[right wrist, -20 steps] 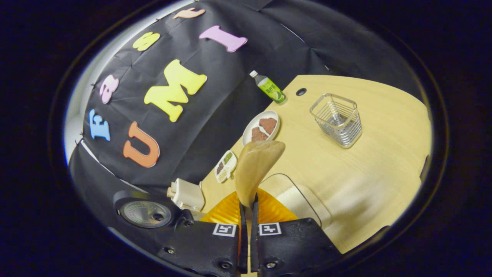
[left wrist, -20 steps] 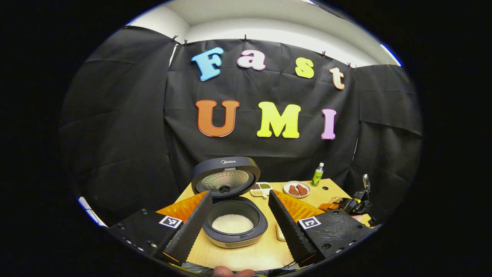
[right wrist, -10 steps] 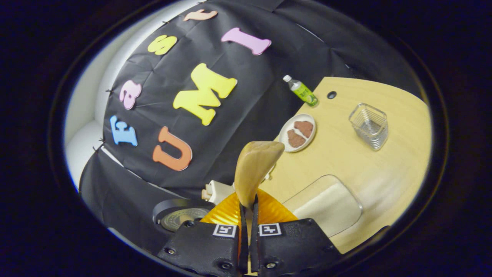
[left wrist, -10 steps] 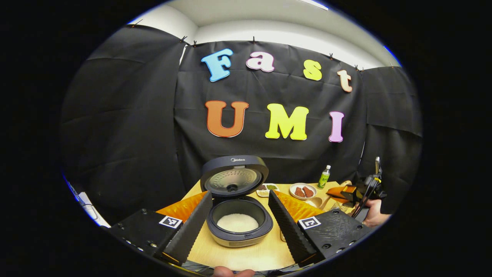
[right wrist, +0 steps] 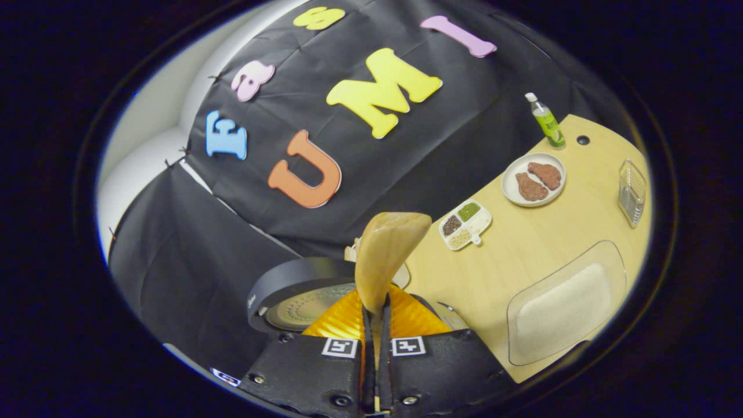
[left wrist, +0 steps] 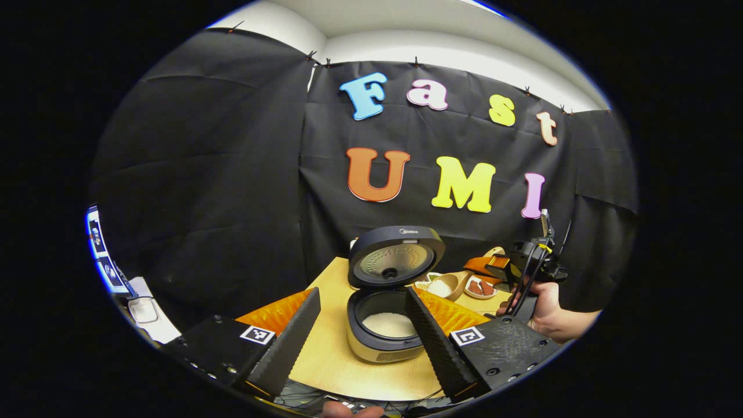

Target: Close the left gripper, press the button to open the rice cooker; take a wooden spoon from the chopstick holder with the right hand, scoop a spoonful of rice and pour it into the rice cooker, then put the wooden spoon back into the chopstick holder.

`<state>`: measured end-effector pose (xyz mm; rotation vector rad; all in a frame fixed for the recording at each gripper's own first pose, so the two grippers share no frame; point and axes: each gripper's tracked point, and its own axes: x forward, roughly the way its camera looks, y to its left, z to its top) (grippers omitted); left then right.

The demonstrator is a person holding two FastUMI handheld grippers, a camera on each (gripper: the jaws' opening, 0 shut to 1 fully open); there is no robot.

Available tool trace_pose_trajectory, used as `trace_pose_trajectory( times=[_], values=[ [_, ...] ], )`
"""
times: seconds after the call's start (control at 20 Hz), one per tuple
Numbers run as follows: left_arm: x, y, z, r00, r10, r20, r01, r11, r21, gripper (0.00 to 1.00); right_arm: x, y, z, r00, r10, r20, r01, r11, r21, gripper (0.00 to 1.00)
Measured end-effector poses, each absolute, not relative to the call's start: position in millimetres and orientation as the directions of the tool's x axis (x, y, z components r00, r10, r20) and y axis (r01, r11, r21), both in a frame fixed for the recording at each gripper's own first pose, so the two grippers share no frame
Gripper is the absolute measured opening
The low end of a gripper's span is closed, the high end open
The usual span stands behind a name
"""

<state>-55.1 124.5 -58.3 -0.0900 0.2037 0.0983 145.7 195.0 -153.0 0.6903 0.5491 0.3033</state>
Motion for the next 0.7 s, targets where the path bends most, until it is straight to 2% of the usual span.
trace_pose_trajectory(
  times=[0.35,0.7],
  values=[
    [-74.5,159.6,-68.6,0.961,0.17,-0.218,-0.192,0.978,-0.082,0.95,138.4,240.7,-165.9,0.809,0.397,-0.434,-0.218,0.887,0.407,0.08],
    [-86.3,178.0,-75.1,0.952,0.218,-0.215,-0.244,0.965,-0.1,0.95,130.5,261.0,-163.2,0.832,0.361,-0.421,-0.352,0.93,0.104,0.08]
  ],
)
